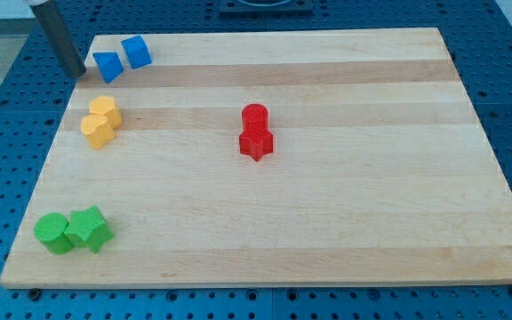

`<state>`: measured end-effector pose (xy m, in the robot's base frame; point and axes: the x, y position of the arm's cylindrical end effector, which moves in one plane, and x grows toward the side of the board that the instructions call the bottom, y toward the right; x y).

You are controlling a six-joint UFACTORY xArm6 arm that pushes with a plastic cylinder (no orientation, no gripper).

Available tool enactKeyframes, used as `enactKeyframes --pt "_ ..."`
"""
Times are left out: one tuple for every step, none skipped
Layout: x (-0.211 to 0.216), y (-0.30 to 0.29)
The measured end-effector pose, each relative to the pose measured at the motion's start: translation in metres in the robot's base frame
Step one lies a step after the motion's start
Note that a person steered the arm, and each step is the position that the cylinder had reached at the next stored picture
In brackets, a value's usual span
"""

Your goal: Move the blue triangle above the yellow hexagon

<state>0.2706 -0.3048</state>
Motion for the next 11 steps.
enactKeyframes --pt "-0.039 0.000" --pt "-0.062 0.002" --pt "-0.042 0.016" --pt "-0.010 0.022" --pt "0.001 0.037" --pt "-0.005 0.033" --pt "-0.009 0.034" --pt "-0.005 0.062" --pt "0.017 0.075" --pt "0.048 0.075" --pt "0.056 0.075"
